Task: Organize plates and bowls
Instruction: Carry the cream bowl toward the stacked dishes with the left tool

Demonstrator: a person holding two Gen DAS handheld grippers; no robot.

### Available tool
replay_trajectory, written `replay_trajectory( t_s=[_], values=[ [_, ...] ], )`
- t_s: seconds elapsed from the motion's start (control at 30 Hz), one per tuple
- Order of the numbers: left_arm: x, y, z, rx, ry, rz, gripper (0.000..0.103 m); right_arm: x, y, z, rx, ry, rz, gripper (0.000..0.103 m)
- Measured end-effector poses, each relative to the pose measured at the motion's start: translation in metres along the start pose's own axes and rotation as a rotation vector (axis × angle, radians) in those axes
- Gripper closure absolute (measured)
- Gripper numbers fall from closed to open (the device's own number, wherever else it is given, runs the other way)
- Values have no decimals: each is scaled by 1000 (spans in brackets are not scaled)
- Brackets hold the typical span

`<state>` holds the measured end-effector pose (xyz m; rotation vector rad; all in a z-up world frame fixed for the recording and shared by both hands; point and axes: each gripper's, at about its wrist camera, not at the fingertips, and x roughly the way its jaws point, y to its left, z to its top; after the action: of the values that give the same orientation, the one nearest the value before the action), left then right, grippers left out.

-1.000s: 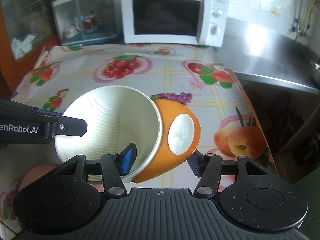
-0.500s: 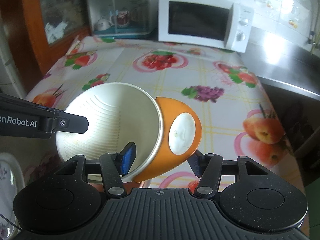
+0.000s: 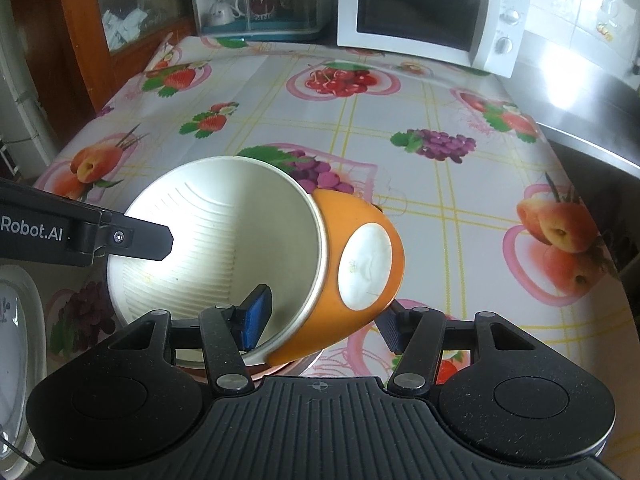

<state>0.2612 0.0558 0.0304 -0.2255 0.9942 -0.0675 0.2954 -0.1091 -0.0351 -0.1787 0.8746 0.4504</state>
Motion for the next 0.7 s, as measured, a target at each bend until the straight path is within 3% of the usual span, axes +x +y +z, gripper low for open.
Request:
replay_trajectory(
  t_s=[0.7],
  values=[
    [10,0,-2,-2,23,-22,75,11,-3,-5,9,18,21,45]
  ],
)
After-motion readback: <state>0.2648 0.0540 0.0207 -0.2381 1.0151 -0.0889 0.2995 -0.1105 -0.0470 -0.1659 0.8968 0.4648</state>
